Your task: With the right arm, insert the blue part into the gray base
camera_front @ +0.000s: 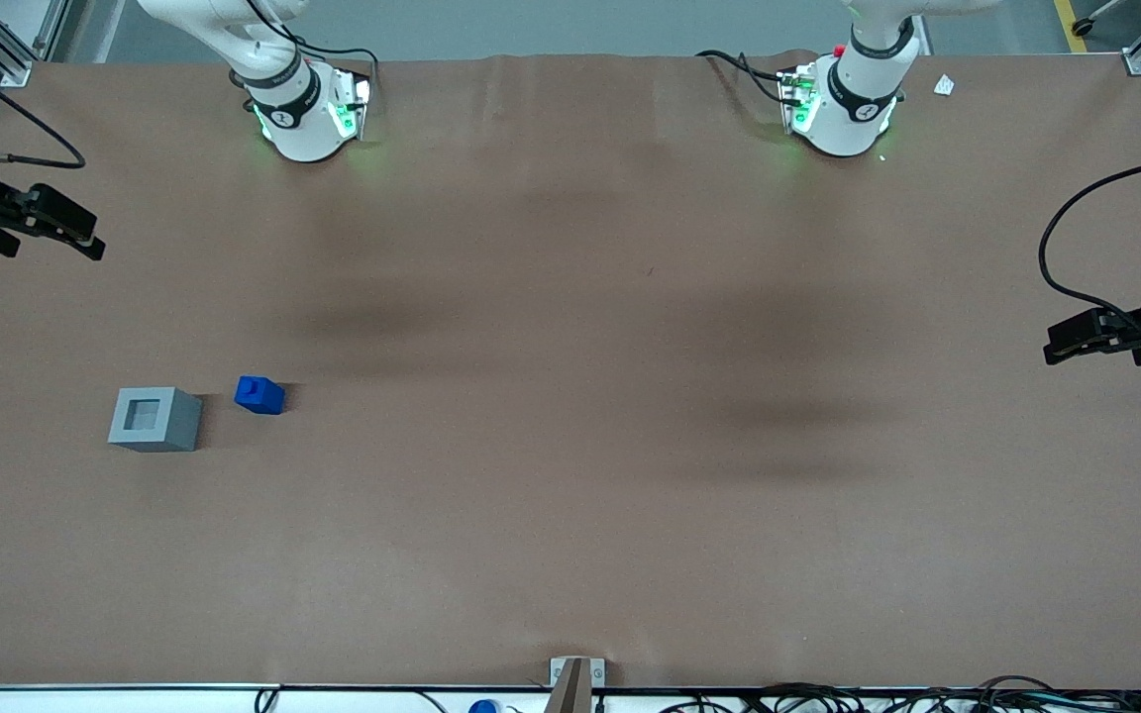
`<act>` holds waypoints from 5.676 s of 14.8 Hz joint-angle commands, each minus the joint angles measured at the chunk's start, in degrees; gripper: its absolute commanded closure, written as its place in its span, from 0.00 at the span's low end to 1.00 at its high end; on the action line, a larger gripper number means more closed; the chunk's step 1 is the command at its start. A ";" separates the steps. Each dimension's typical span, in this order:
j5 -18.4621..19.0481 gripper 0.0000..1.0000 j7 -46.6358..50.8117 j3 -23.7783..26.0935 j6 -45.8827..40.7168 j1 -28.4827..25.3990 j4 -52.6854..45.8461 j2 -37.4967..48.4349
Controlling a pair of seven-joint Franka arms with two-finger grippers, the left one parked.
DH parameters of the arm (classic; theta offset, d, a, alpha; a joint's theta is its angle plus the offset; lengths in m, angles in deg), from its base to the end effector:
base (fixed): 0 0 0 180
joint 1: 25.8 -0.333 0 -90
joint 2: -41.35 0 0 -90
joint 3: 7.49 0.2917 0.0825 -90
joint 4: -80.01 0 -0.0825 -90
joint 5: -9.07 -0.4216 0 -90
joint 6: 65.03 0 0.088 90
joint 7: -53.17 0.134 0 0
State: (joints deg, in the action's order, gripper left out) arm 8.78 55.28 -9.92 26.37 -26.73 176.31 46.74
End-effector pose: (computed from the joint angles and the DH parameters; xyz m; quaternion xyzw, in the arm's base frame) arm 0.5666 -0.0150 0.5737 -0.9995 0.0315 -0.0042 0.0045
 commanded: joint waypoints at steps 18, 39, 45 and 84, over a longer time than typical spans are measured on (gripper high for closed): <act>-0.41 0.21 0.35 0.06 32.88 -1.19 16.29 -22.95; -0.68 0.97 0.79 -0.20 33.18 0.56 15.79 -26.49; -0.41 0.99 -0.26 -0.20 25.41 4.96 4.09 -26.83; 0.20 1.00 -15.64 -0.29 26.38 13.14 -1.20 -35.00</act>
State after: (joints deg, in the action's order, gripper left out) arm 8.73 40.26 -10.92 52.50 -14.39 175.53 12.15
